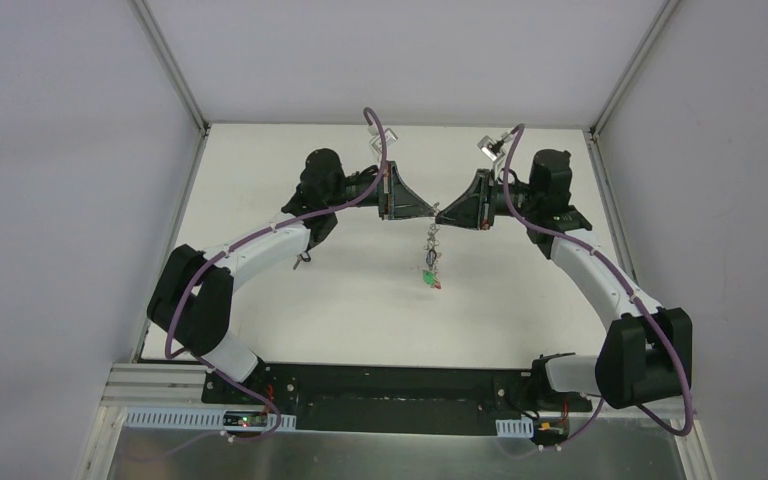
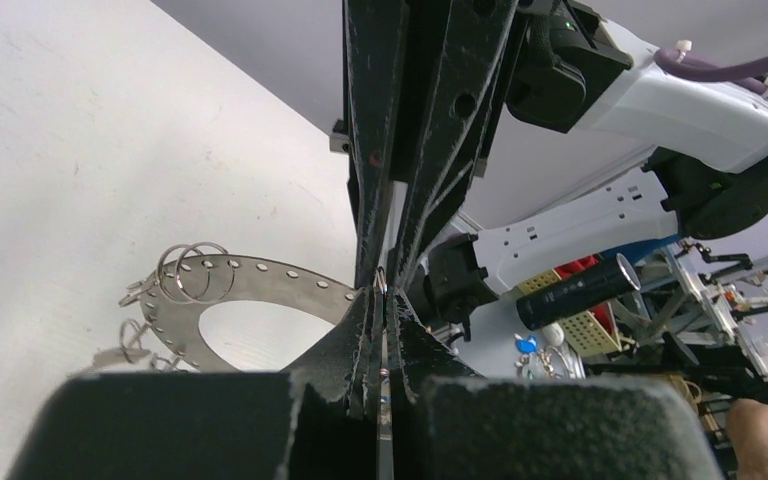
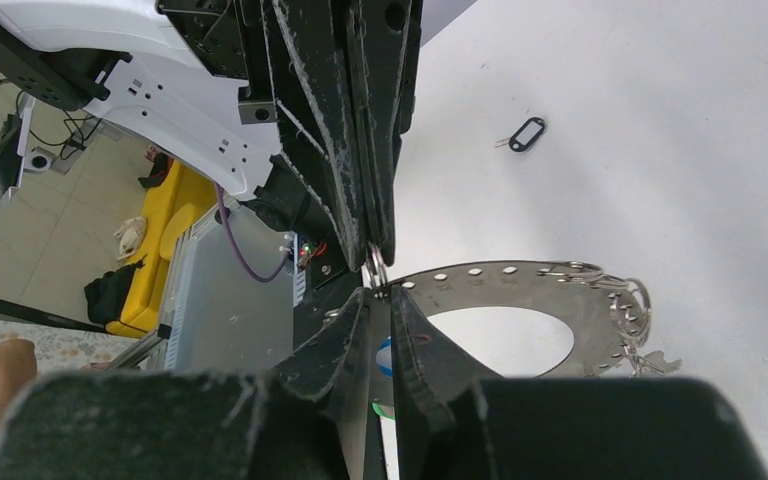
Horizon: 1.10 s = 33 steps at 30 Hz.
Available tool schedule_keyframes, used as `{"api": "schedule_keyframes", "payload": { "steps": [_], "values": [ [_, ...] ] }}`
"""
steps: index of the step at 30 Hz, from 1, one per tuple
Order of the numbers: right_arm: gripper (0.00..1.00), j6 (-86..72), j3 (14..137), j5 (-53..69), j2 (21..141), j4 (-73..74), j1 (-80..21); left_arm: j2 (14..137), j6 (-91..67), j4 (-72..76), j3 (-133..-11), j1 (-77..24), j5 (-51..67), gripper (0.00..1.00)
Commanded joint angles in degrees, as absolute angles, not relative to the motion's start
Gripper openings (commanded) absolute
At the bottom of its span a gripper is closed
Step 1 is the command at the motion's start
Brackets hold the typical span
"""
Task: Put the keys on the keyring
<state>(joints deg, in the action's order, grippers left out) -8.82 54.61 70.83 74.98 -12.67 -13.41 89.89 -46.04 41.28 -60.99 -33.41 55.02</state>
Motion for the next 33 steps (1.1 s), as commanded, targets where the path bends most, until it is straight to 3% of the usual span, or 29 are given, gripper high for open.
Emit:
{"api": "schedule_keyframes", "payload": {
  "steps": [1,6,12,22,33],
  "values": [
    [0.15,-11.04,55.63,71.46,75.17,-19.49,-12.59,89.82,-47.70,45.77,-60.61,-34.60,57.76,0.00],
    [0.18,-13.62,55.32,71.94,75.50,-22.42,-12.41,90.38,-49.28,47.68,-60.57,-34.71,58.51,0.00],
    [0.15,-13.31,54.77,72.33,75.70,-22.64,-12.46,90.33,-49.63,47.99,-60.75,-34.72,58.27,0.00],
    [0.22,-12.06,52.28,72.45,74.25,-21.82,-11.12,90.04,-51.36,50.06,-60.63,-34.54,57.81,0.00],
    [0.17,-11.87,50.89,73.78,73.48,-21.84,-11.25,90.34,-51.17,49.79,-60.72,-34.45,57.07,0.00]
  ]
}}
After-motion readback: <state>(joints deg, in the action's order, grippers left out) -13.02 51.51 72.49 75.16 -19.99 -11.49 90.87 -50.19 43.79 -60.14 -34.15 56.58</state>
